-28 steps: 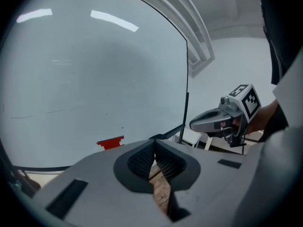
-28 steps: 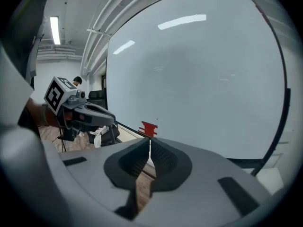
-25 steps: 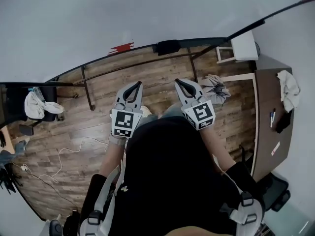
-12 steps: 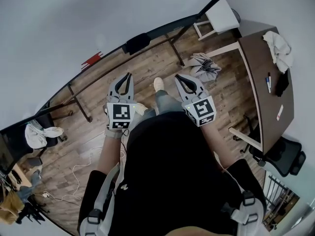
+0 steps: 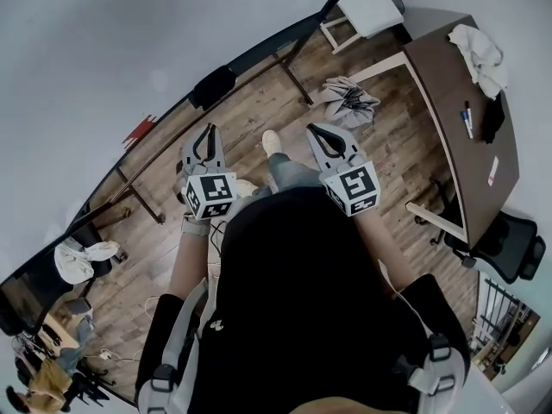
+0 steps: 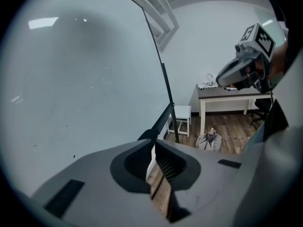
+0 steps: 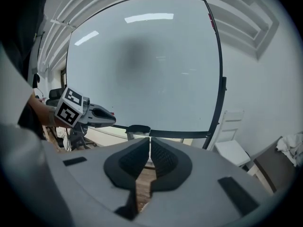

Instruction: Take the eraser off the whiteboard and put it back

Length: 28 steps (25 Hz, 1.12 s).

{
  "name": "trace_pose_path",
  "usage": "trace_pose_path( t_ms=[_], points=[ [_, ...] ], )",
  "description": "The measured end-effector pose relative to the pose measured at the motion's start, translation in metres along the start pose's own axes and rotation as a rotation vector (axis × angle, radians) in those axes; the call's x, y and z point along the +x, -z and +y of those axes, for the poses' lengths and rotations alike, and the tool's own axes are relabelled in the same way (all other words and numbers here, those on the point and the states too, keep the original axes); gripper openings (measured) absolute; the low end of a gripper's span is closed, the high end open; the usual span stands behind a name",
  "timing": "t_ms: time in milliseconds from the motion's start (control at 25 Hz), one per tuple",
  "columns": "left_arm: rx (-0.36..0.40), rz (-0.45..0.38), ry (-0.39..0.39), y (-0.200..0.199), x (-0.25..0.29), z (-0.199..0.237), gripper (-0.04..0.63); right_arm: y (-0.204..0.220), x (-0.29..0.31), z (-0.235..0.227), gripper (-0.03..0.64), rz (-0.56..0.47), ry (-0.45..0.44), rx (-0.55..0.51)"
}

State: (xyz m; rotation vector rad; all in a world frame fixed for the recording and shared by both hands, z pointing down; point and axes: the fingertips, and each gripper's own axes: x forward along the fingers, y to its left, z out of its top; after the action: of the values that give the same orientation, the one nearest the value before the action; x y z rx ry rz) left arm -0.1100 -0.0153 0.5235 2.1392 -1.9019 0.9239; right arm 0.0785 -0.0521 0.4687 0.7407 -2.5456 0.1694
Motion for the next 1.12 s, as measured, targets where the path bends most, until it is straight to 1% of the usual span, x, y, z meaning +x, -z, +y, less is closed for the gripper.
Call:
trace_pose_path(
  t_ms=[160, 280, 560, 680, 880, 1120],
  points=[
    [0.025, 0.042, -0.004, 0.007, 0.020, 0.001, 0.030, 0.001, 0.003, -0.013, 0.018, 0.011, 0.026, 0.016],
    [0.049, 0.071, -0.011, 0.011, 0.036, 0.001, 0.068, -0.001, 0.005, -0.024, 0.017, 0.010, 0.044, 0.024],
    [0.143, 0.149, -0.030, 0.024, 0.067, 0.002, 0.129, 0.003, 0.002, -0.044, 0.017, 0.016, 0.094, 0.059],
    [0.177, 0.177, -0.043, 0.030, 0.078, 0.003, 0.168, 0.007, -0.001, -0.052, 0.018, 0.022, 0.115, 0.071],
    [0.256, 0.217, -0.064, 0.037, 0.094, 0.006, 0.232, 0.011, -0.006, -0.062, 0.018, 0.031, 0.146, 0.089],
    [0.331, 0.260, -0.081, 0.042, 0.113, 0.008, 0.266, 0.016, -0.015, -0.075, 0.018, 0.036, 0.182, 0.112]
  ],
)
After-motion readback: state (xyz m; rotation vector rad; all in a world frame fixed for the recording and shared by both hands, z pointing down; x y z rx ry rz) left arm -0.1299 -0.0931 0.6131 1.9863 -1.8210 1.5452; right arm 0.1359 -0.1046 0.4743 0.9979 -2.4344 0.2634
